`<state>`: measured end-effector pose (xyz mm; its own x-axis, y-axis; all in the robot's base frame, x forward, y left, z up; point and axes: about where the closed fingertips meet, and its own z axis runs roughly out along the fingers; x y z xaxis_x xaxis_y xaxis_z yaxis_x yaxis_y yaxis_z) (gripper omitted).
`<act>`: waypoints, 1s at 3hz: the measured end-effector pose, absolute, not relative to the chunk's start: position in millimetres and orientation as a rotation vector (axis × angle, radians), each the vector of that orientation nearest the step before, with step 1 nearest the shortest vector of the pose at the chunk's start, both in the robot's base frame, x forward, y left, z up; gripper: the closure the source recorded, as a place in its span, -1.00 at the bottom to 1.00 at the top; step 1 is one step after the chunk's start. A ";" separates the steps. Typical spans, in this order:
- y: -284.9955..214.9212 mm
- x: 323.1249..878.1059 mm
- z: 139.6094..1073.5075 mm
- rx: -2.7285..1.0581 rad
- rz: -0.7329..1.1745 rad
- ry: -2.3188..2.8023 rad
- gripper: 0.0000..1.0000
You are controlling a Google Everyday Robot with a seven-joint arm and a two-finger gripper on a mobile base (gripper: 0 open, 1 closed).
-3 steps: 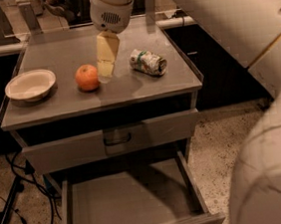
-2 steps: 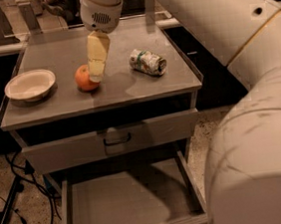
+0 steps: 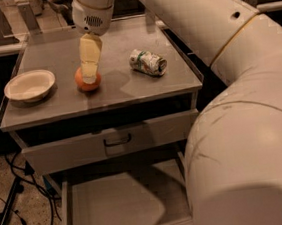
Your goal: Place orange into middle drawer
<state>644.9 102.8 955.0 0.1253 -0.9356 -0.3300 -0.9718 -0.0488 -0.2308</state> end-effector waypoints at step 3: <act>115.9 706.3 909.3 -2.061 0.096 1.878 -1.00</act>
Offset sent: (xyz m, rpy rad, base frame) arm 0.0611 0.0108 -0.0372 -0.0909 0.0096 0.0037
